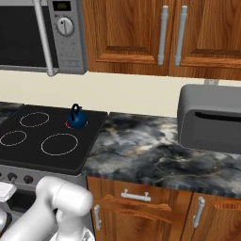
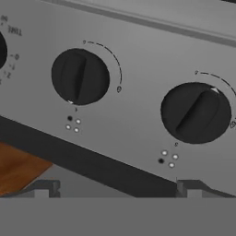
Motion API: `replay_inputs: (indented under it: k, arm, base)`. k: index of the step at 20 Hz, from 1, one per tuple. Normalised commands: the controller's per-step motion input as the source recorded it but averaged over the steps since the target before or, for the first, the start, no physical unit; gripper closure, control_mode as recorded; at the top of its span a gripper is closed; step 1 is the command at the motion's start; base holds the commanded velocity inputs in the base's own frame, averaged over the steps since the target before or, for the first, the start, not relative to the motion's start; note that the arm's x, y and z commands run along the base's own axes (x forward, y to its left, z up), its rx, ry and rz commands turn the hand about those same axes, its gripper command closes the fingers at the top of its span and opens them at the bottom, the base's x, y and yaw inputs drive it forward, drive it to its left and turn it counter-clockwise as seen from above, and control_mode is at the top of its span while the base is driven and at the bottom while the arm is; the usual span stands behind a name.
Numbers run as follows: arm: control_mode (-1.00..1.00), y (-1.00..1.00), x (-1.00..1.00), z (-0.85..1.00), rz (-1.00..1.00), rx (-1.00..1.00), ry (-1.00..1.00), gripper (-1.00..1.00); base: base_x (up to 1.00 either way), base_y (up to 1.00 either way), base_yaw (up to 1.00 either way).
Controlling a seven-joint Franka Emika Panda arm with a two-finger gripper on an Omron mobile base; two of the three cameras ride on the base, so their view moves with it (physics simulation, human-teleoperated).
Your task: The kettle is done boiling. Turn off the stove, then wait for 300 timesteps before moving the kettle to the dining table.
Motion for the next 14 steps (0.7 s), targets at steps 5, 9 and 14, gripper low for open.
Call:
replay_inputs:
  k: [5,9,14]
  arm:
    - [-1.00,0.18,0.20,-0.21,0.00,-0.02,0.00,-1.00]
    - [-1.00,0.21,0.17,-0.23,0.00,-0.03,0.00,-1.00]
    - [-1.00,0.15,0.11,-0.25,0.00,-0.04,0.02,-1.00]
  base:
    - [0.00,0.00,0.00]
    - [0.00,0.00,0.00]
    - [0.00,0.00,0.00]
